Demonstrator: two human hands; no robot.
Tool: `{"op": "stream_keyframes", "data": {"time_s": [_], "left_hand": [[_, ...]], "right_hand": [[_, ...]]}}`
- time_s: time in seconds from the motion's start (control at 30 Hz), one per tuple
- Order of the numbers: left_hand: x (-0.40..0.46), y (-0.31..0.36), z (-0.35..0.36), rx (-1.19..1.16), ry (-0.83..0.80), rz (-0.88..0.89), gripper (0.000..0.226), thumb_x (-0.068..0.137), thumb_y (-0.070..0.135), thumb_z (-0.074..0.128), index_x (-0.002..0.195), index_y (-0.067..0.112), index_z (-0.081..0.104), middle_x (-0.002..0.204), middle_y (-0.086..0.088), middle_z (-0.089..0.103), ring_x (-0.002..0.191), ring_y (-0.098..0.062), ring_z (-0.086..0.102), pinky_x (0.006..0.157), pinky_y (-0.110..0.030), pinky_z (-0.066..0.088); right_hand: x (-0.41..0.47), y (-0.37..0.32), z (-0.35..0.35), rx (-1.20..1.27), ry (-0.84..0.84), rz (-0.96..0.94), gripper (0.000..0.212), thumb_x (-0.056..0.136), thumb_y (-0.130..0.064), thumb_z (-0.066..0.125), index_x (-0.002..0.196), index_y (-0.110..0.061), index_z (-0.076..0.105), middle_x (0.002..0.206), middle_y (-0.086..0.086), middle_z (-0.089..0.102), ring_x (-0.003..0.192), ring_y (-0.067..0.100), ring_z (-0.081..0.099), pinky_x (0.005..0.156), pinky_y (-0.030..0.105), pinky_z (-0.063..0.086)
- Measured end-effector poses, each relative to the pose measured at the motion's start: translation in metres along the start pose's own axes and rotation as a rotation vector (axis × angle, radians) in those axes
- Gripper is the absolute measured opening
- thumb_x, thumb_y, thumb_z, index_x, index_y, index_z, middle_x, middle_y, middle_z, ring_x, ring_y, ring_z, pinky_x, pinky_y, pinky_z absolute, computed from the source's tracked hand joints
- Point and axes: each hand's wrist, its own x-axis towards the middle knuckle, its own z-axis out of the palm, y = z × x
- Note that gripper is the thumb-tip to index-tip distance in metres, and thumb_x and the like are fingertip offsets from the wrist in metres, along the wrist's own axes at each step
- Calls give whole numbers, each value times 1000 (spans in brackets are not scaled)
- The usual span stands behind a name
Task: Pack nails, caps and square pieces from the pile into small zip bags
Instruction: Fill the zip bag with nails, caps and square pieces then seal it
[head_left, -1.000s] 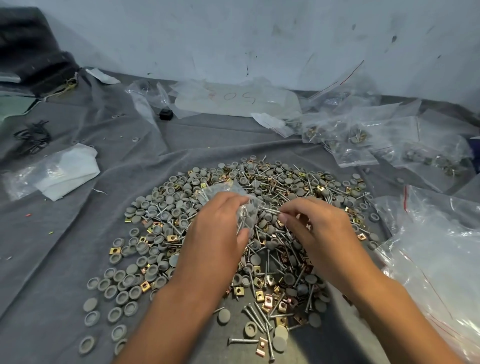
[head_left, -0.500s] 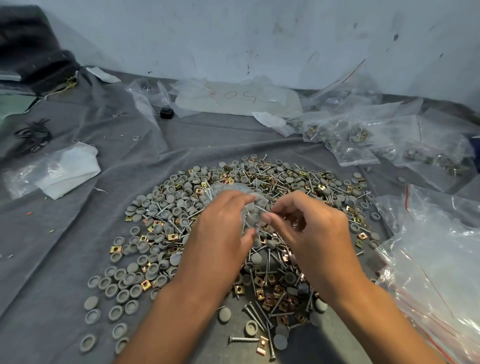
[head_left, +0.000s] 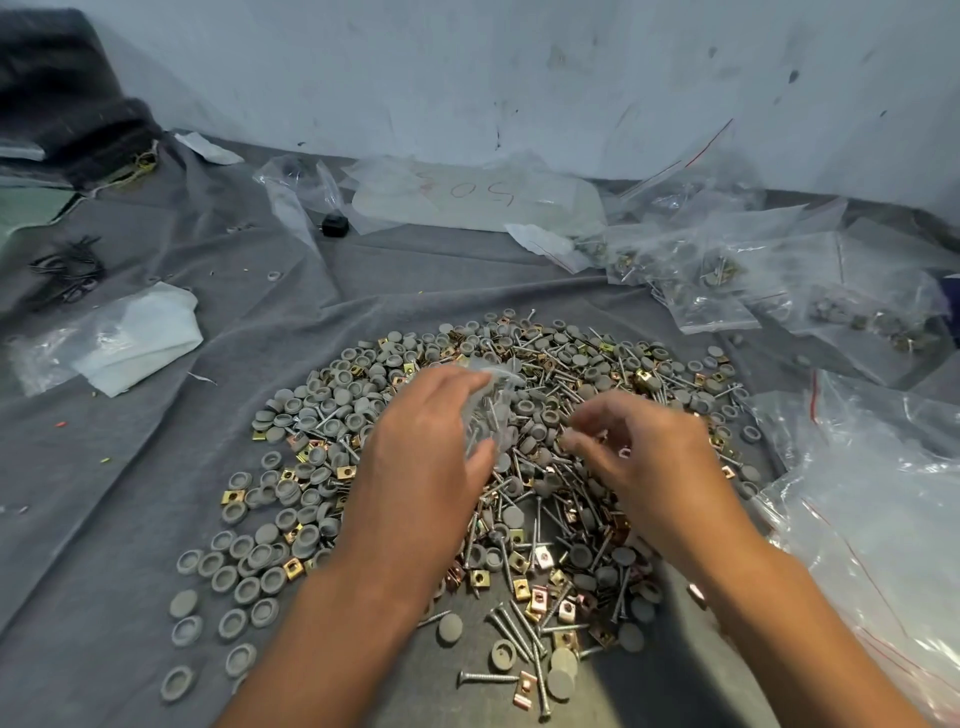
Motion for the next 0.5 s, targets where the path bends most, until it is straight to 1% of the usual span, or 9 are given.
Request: {"op": "stream_keyframes", "data": {"time_s": [0.07, 0.13, 0.2, 0.3, 0.4, 0.43, 0.5], "left_hand": [[0, 0, 0, 20, 9, -8, 58, 77, 27, 73, 132, 20, 58, 124, 8, 62, 90, 2, 49, 93, -17, 43], [-1, 1, 1, 31, -3, 4, 56, 77, 28, 72, 132, 21, 59, 124, 8, 62, 94, 4, 49, 96, -13, 36], [-2, 1, 3, 35, -19, 10, 56, 79, 27, 75, 132, 22, 59, 126, 10, 61, 99, 6, 48, 96, -8, 31], [-2, 1, 3, 39, -25, 13, 57, 79, 24, 78, 133, 22, 59, 126, 10, 61, 98, 6, 48, 96, -10, 34], [-2, 1, 2, 41, -27, 13, 58, 78, 22, 80, 133, 21, 59, 126, 9, 62, 96, 4, 50, 97, -13, 36], [-2, 1, 2, 43, -31, 10, 58, 78, 22, 80, 133, 21, 59, 126, 9, 61, 97, 4, 50, 97, -12, 35], [-2, 1, 2, 43, -36, 7, 58, 79, 23, 79, 134, 21, 58, 126, 10, 60, 97, 5, 48, 95, -10, 34]], "right_hand": [[0, 9, 5, -241, -115, 37, 19, 86, -47, 69, 103, -40, 65, 94, -24, 60, 86, -2, 58, 74, 22, 53], [-1, 11, 12, -371, -128, -5, 23, 87, -52, 67, 107, -41, 64, 100, -23, 56, 96, 4, 54, 76, 26, 53], [-1, 11, 16, -434, -114, -40, 24, 89, -53, 63, 110, -42, 65, 105, -21, 58, 104, 8, 50, 79, 30, 54], [0, 14, 16, -495, -89, -80, 19, 94, -49, 60, 106, -37, 66, 105, -16, 59, 105, 11, 50, 75, 30, 52], [-1, 16, 16, -517, -105, -78, 21, 99, -46, 52, 110, -33, 64, 109, -15, 58, 108, 11, 50, 80, 30, 53], [-1, 16, 16, -531, -115, -77, 23, 100, -46, 49, 111, -31, 63, 110, -14, 56, 107, 10, 48, 80, 30, 51], [0, 16, 18, -533, -136, -59, 25, 102, -46, 42, 111, -30, 58, 107, -14, 50, 103, 8, 42, 76, 26, 42]]}}
